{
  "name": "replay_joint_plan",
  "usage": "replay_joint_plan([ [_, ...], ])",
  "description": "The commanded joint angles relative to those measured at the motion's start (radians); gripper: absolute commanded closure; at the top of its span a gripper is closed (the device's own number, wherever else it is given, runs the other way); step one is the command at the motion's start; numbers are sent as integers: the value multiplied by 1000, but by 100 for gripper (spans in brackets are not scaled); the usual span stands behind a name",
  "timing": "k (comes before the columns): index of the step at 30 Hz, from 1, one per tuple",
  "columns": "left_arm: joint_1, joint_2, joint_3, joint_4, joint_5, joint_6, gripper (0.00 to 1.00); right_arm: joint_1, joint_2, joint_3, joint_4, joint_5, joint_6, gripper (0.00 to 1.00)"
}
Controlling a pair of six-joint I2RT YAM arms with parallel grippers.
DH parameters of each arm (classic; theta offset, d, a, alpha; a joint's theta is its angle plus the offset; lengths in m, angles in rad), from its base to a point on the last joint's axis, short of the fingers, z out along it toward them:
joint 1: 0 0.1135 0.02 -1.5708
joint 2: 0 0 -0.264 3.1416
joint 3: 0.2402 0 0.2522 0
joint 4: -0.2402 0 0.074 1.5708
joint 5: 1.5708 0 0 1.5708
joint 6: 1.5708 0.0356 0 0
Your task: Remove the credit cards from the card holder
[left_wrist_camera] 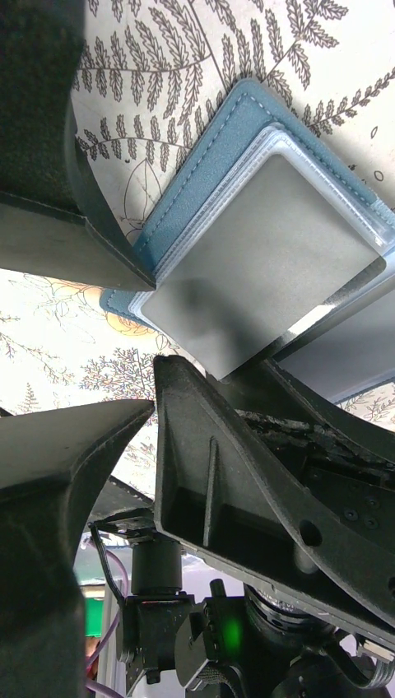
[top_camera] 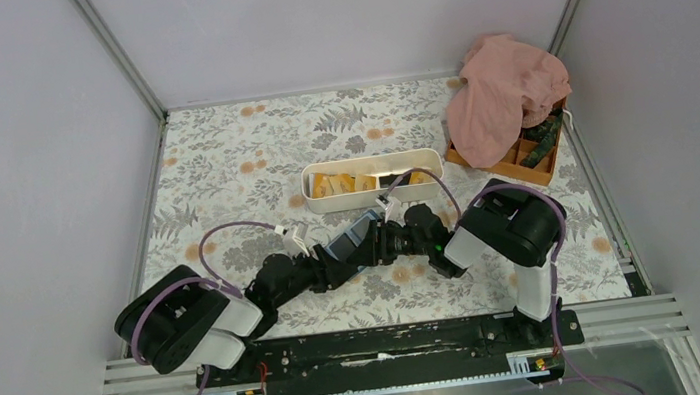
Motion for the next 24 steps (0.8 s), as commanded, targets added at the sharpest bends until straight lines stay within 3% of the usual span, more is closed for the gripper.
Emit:
replay_joint_plan([
  [1, 7, -9, 3, 28, 0, 5, 42, 24, -20, 17, -17, -26, -26, 53],
  [24, 7, -7, 5, 19, 4, 5, 42, 25, -21, 7, -16, -4, -21, 55],
])
